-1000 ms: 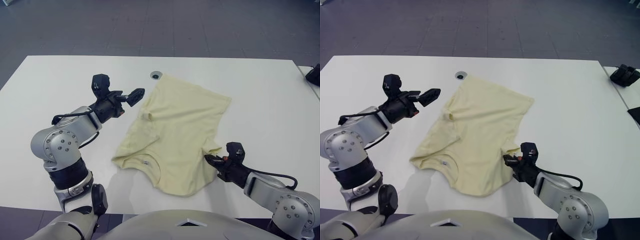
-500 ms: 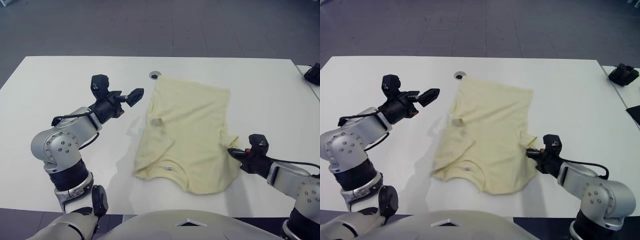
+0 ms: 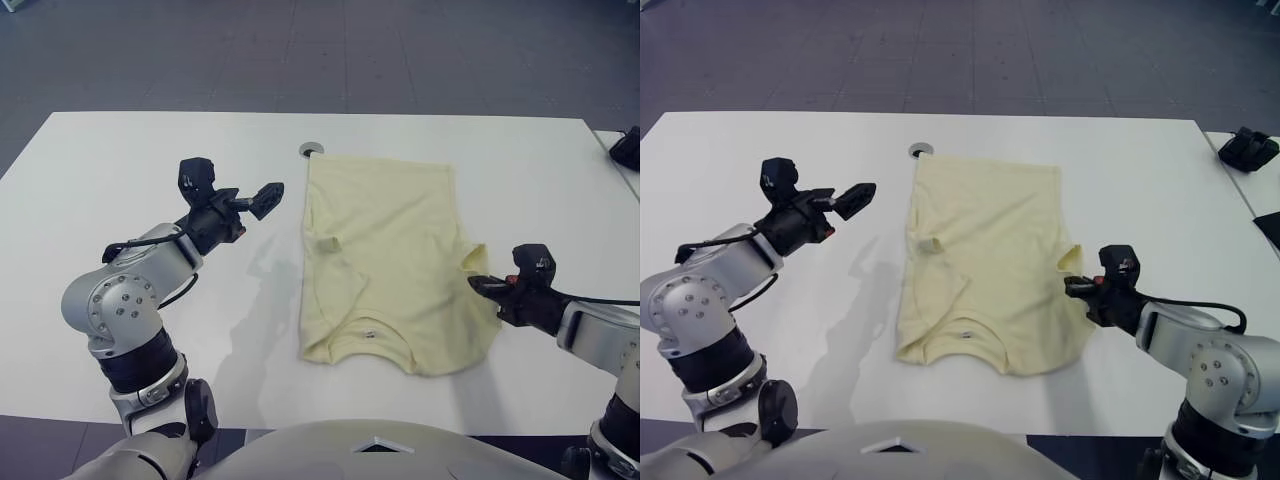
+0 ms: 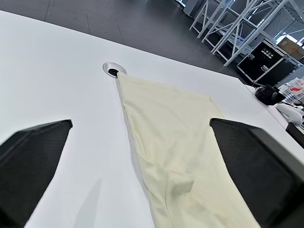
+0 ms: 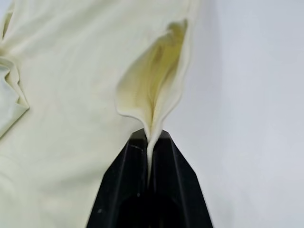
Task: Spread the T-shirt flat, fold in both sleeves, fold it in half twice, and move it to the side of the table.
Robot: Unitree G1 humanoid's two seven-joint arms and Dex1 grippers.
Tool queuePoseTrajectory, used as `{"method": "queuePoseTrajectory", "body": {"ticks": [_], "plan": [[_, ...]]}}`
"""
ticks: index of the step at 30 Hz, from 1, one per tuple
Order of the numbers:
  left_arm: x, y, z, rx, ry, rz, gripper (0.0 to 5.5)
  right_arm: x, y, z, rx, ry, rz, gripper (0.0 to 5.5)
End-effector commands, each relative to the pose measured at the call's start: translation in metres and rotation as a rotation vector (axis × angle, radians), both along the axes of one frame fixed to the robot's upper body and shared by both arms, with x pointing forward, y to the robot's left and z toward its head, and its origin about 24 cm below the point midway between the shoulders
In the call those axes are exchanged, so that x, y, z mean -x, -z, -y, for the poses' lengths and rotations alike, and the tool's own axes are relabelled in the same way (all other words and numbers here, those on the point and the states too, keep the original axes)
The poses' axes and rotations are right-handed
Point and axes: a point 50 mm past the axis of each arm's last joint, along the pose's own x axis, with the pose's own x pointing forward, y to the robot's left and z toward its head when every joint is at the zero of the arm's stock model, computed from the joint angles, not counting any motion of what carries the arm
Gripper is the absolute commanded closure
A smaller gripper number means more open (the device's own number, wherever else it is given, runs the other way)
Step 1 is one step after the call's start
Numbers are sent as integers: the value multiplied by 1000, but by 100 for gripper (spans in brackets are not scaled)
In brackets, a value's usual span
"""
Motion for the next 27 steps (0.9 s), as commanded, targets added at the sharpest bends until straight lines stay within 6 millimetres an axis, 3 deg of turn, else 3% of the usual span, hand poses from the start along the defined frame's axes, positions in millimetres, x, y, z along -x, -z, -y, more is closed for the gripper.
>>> {"method": "queuePoseTrajectory", "body": {"ticks": [1, 9, 16, 22, 27], "plan": [[5, 3, 0, 7, -22, -8, 10, -1, -2, -4, -1, -40, -9, 548], [5, 5, 5, 21, -21, -16, 10, -14, 4, -39, -83, -57, 30, 548], [6, 9, 9, 30, -20, -31, 10, -14, 10, -60, -141, -26, 25, 429], [7, 9, 8, 24, -21, -36, 10, -18, 3, -57, -144, -20, 47, 328], [8, 10, 6, 20, -31, -38, 10, -17, -12, -25, -70, 3, 56, 246]]}}
